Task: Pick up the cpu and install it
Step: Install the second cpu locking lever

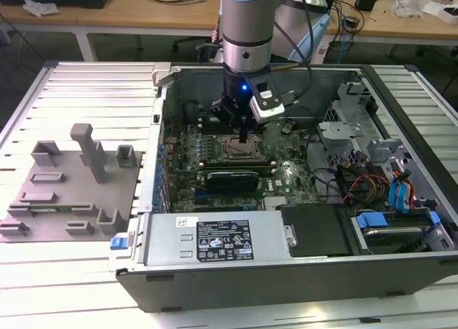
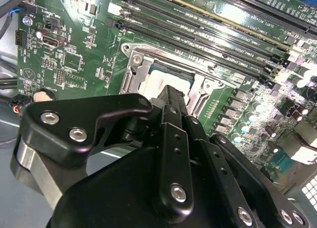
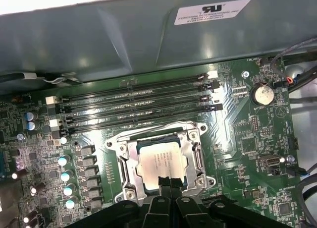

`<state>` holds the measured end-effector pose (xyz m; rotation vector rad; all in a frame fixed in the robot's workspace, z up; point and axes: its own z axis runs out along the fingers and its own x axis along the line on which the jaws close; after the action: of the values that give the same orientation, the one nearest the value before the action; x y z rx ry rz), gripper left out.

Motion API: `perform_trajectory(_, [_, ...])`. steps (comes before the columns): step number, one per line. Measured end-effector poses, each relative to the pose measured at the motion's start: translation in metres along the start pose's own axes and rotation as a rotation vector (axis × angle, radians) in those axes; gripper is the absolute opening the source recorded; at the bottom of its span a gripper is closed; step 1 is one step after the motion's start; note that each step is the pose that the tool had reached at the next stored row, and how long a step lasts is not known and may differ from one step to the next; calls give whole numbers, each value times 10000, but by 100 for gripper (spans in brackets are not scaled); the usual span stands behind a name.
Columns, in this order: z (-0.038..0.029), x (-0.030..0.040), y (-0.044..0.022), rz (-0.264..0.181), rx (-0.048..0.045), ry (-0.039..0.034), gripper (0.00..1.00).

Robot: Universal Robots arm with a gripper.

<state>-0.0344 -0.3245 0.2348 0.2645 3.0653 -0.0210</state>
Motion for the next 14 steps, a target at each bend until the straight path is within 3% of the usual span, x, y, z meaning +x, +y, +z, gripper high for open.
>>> perform_trajectory(14, [2,-11,-64,1,-1,0,11])
